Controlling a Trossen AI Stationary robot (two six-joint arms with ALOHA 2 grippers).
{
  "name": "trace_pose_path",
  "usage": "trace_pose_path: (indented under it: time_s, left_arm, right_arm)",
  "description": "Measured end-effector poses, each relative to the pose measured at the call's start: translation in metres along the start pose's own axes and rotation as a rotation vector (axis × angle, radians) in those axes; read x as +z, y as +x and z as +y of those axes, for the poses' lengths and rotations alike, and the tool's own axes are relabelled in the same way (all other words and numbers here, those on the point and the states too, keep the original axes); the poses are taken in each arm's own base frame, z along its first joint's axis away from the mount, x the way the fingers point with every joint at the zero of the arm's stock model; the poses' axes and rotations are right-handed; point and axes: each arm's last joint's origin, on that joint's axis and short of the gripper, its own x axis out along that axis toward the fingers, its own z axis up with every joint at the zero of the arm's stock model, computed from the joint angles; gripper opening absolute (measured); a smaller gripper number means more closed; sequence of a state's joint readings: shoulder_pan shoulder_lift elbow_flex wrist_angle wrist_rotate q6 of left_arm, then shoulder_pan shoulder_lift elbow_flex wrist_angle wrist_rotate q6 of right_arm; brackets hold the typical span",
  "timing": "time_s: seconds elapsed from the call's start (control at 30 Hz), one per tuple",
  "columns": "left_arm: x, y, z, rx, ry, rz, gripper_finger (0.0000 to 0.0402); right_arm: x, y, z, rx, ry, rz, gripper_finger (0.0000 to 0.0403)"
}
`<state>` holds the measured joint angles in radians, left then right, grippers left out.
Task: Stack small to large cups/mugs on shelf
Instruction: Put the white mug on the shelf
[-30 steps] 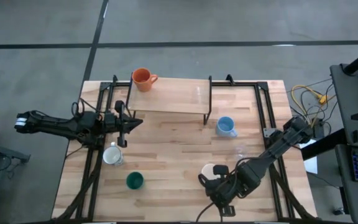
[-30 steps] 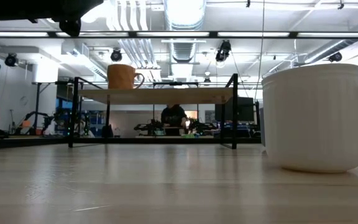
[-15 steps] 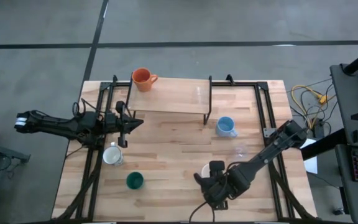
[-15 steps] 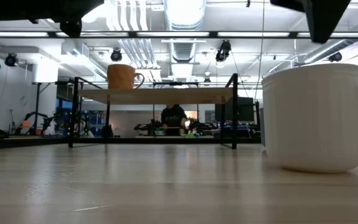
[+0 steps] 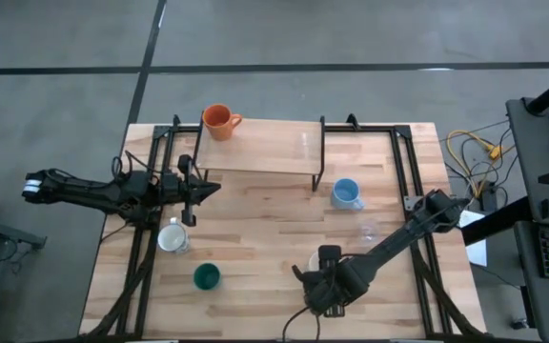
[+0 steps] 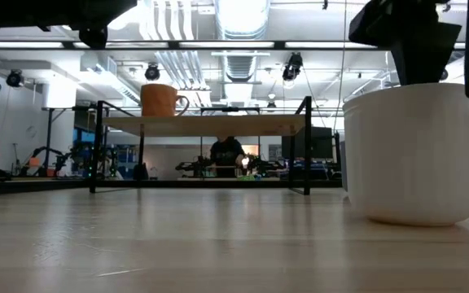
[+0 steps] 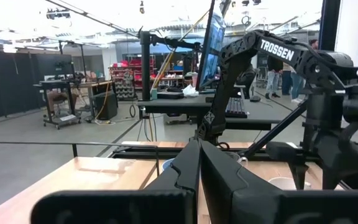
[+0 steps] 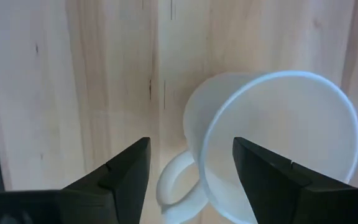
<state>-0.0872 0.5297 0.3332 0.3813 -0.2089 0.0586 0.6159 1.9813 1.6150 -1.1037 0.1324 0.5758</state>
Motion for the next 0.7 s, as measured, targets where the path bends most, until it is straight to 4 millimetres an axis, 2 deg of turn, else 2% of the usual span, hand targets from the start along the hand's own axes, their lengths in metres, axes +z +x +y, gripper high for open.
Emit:
trace_pose_path:
  time_s: [0.23,0.7]
  left_arm:
    - [-0.0003,0.0003,-0.0001,0.0,0.0,0.002,0.0]
    - [-0.001,0.0009,-0.0004,-0.001,-0.002,0.007,0.0]
  right_arm:
    - [0.0,0.0058,0.0003,-0.013,-0.01,0.022,0.0214]
    - [-0.0001,0.0024,-0.0014,-0.01,-0.008,0.015,0.0126]
